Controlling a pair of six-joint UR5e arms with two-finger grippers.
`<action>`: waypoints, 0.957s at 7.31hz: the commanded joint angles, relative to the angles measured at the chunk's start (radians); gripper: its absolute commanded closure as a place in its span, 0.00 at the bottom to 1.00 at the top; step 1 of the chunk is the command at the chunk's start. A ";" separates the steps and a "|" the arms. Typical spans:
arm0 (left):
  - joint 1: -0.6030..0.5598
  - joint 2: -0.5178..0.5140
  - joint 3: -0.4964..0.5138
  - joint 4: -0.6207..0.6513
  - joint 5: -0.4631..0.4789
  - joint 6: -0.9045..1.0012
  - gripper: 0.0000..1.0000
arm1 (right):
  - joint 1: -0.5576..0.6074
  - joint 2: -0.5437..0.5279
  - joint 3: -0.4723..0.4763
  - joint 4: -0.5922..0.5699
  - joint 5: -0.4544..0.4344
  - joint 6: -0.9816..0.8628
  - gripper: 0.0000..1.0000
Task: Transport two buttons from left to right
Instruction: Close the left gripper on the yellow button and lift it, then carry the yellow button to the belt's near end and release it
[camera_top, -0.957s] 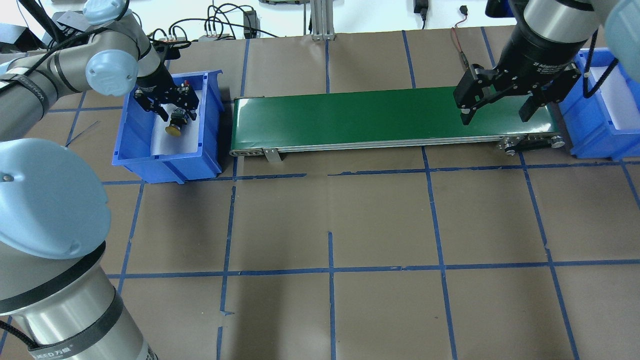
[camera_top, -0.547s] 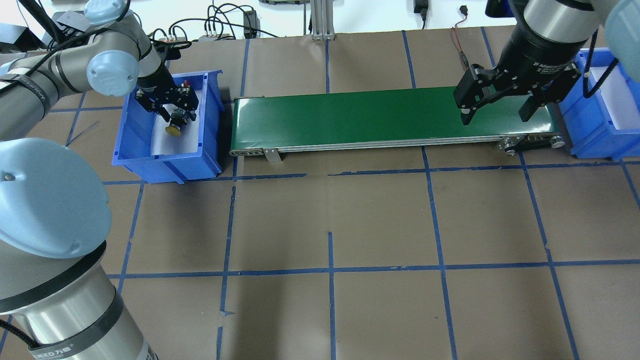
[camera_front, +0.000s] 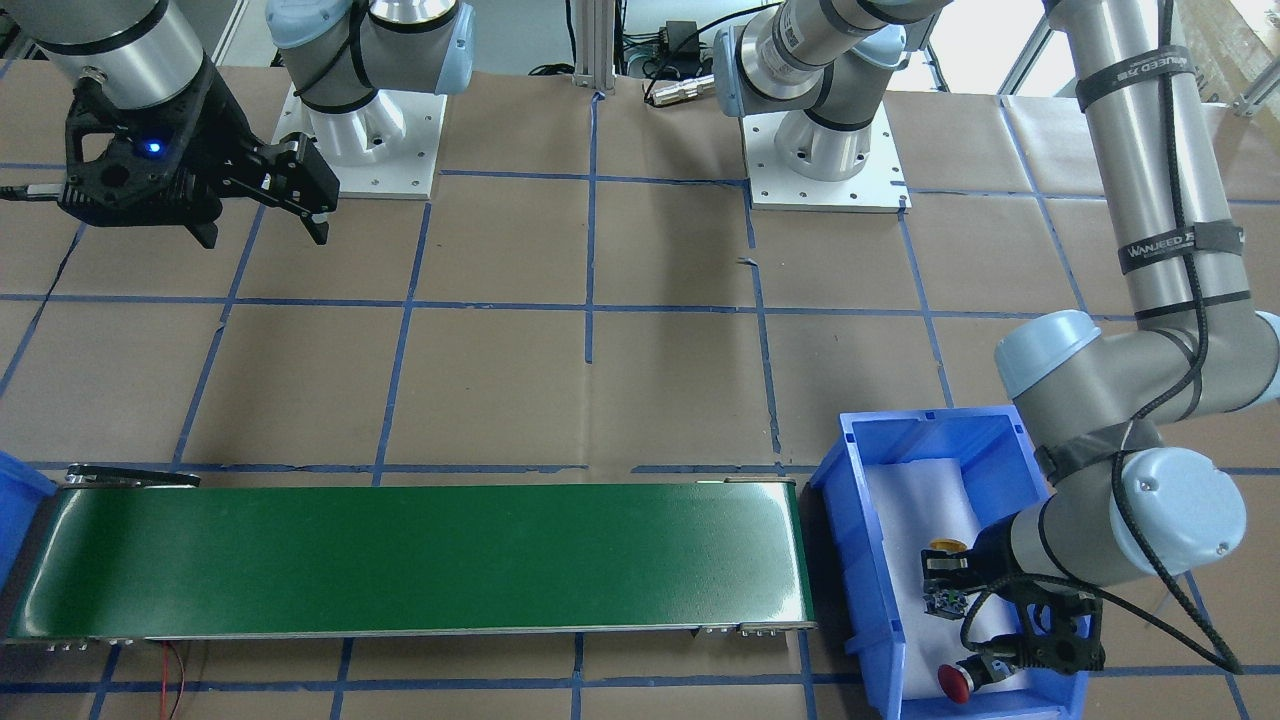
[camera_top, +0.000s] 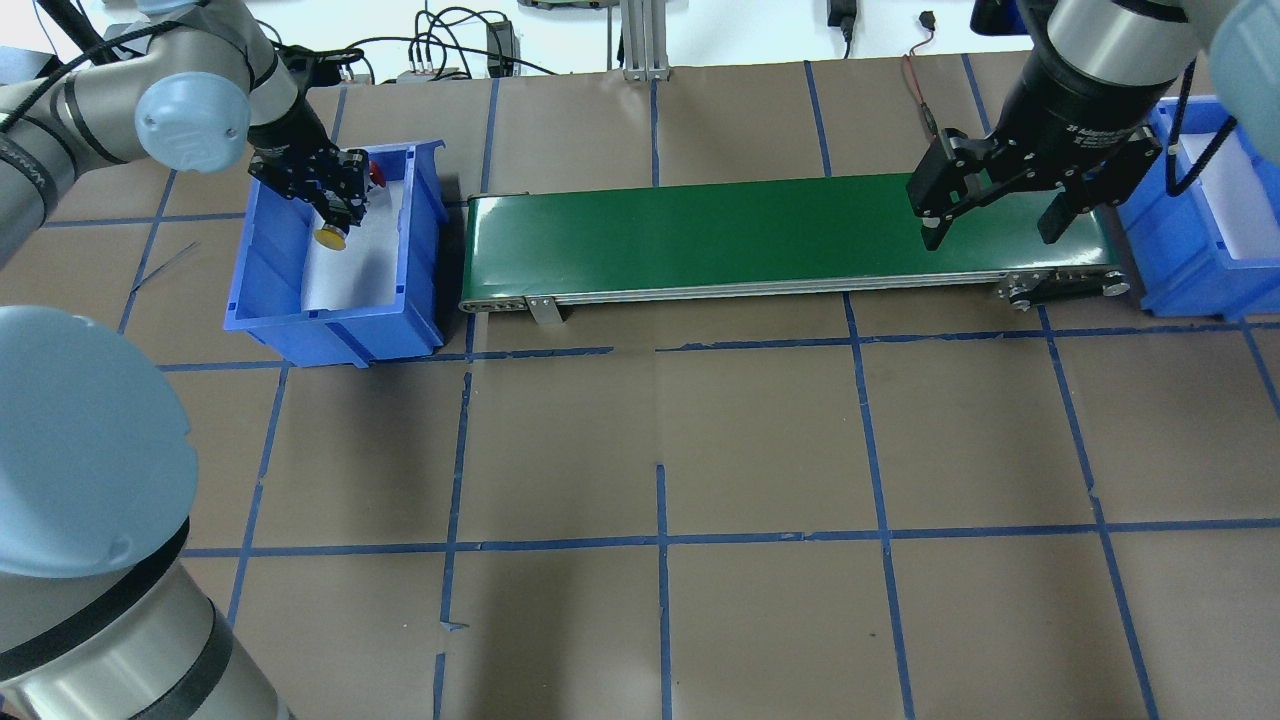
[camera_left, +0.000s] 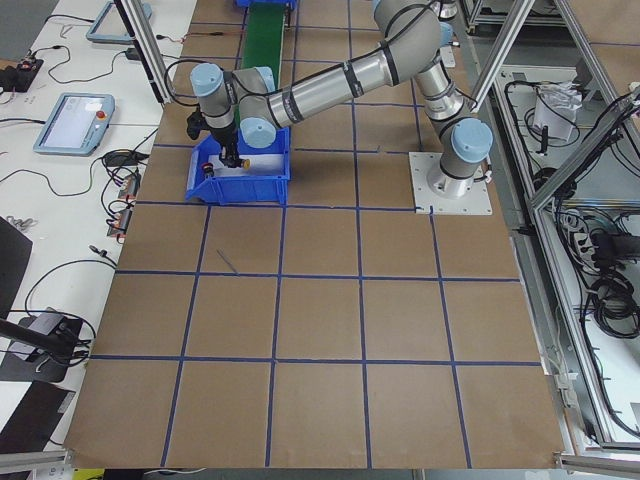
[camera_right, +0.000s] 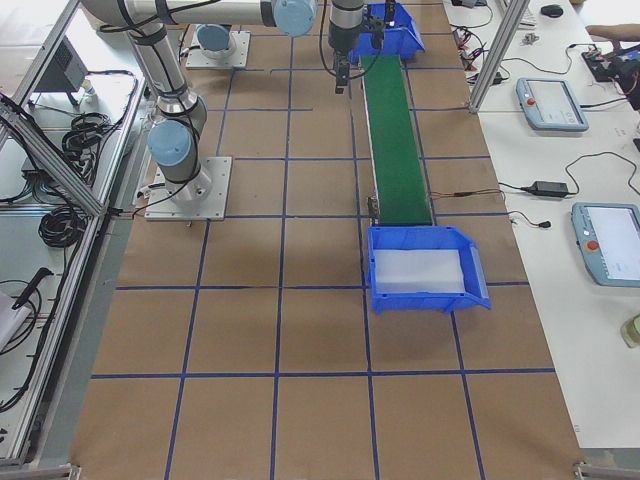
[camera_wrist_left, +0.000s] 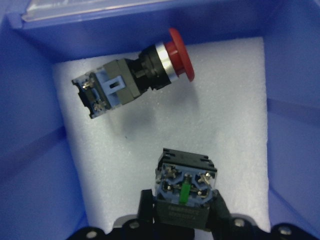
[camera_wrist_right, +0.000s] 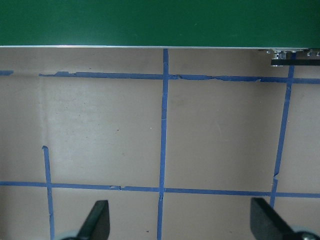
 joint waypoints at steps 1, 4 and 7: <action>-0.001 0.097 -0.002 -0.066 0.003 -0.001 0.77 | 0.000 0.000 0.000 0.000 0.001 0.000 0.00; -0.033 0.278 0.005 -0.200 0.014 -0.051 0.77 | 0.000 0.000 0.000 0.000 0.000 0.000 0.00; -0.209 0.275 -0.002 -0.179 0.023 -0.319 0.77 | 0.000 0.000 0.002 0.000 0.001 0.000 0.00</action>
